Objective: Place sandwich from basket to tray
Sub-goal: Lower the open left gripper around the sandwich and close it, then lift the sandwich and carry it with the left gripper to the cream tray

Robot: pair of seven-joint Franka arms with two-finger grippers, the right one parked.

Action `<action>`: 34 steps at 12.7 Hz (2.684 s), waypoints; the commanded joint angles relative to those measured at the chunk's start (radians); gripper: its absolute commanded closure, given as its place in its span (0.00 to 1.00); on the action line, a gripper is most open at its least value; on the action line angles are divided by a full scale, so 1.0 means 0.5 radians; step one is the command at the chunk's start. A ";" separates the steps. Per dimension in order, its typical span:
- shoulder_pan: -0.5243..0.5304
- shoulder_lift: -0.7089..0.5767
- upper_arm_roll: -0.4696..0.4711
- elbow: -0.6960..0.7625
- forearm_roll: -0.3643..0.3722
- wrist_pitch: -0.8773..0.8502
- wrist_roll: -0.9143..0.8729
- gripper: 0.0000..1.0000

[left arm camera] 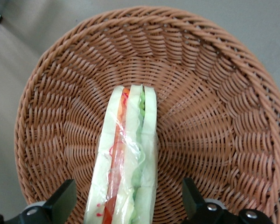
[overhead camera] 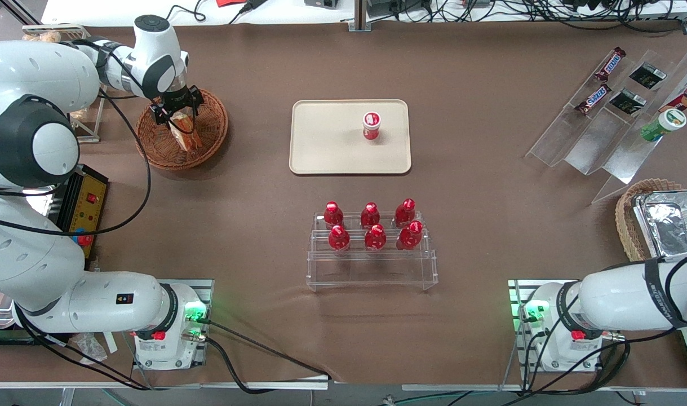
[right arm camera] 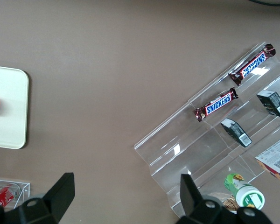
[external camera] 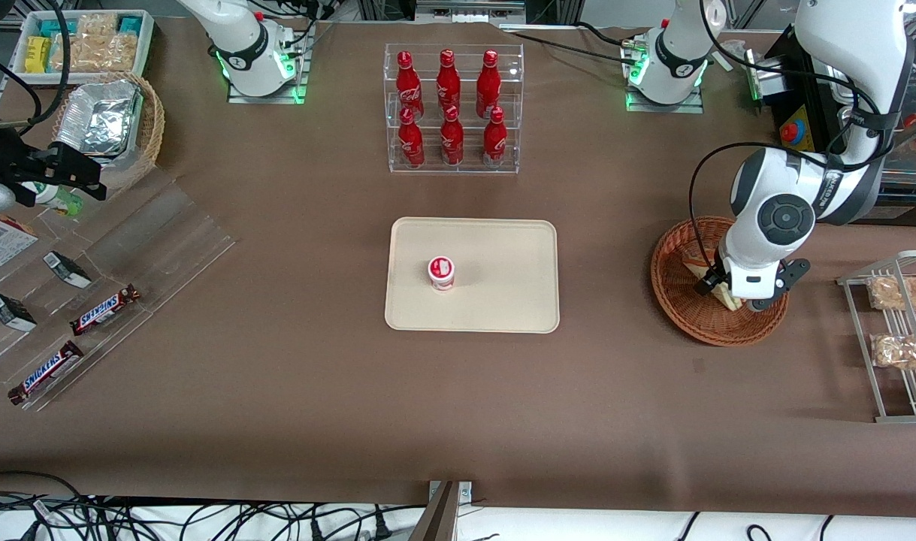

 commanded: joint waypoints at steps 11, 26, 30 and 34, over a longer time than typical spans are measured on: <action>0.009 -0.141 -0.024 0.038 0.110 -0.207 0.178 0.67; -0.110 -0.009 -0.809 0.766 -0.249 -0.843 0.706 0.65; -0.371 0.132 -0.800 0.772 -0.213 -0.601 0.419 0.64; -0.519 0.316 -0.807 0.772 0.094 -0.386 0.023 0.64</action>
